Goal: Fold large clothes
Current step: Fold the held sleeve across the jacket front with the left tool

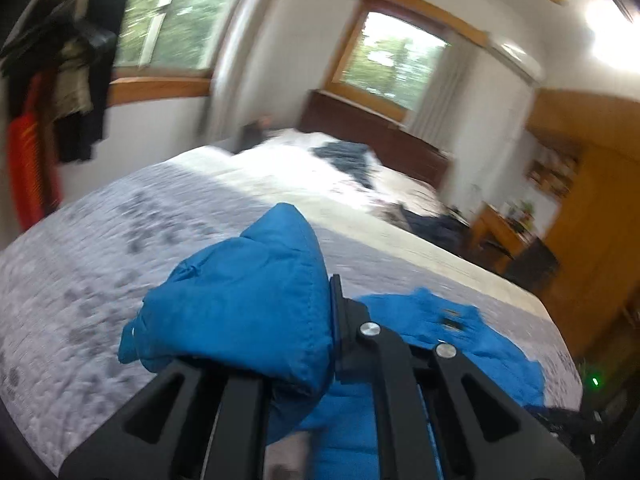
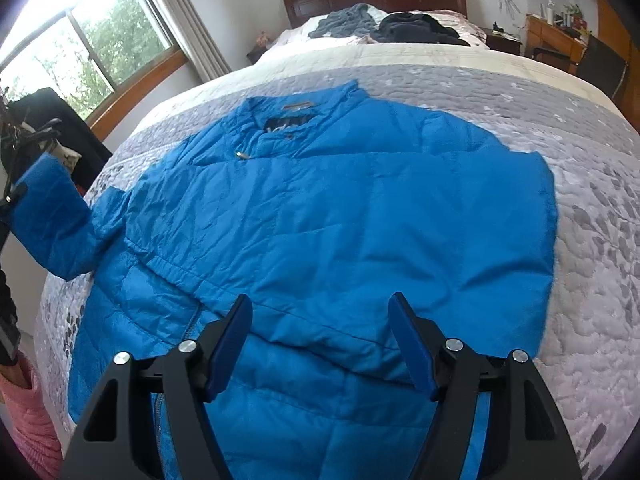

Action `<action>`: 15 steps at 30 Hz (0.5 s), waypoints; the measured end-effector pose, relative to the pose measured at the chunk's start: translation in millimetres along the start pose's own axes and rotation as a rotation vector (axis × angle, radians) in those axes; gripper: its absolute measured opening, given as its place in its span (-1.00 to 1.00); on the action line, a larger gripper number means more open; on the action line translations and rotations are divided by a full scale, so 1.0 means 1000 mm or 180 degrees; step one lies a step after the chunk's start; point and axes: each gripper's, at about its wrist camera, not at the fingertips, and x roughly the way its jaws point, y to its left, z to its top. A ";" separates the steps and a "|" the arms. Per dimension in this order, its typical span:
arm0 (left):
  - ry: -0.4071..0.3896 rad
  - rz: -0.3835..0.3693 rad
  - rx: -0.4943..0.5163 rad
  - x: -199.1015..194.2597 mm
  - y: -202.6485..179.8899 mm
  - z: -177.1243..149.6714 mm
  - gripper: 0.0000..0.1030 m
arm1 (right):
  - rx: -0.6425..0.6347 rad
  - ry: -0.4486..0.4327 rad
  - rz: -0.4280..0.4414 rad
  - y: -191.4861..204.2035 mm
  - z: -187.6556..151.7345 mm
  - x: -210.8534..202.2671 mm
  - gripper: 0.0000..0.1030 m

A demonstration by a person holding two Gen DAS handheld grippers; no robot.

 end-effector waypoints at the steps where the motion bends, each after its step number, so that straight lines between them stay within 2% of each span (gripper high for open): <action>1: 0.0022 -0.0067 0.0081 0.005 -0.014 -0.001 -0.90 | 0.0014 -0.0014 0.0007 -0.002 0.000 -0.002 0.38; 8: 0.0238 -0.0448 0.0538 0.045 -0.112 -0.028 -0.90 | 0.0090 -0.0073 0.0023 -0.016 -0.001 -0.008 0.38; 12: 0.0468 -0.0650 0.0629 0.073 -0.151 -0.052 -0.90 | 0.0136 -0.0084 0.0026 -0.023 0.001 -0.010 0.38; 15: 0.0619 -0.0698 0.0658 0.095 -0.166 -0.071 -0.90 | 0.0169 -0.0093 0.0008 -0.027 0.002 -0.011 0.38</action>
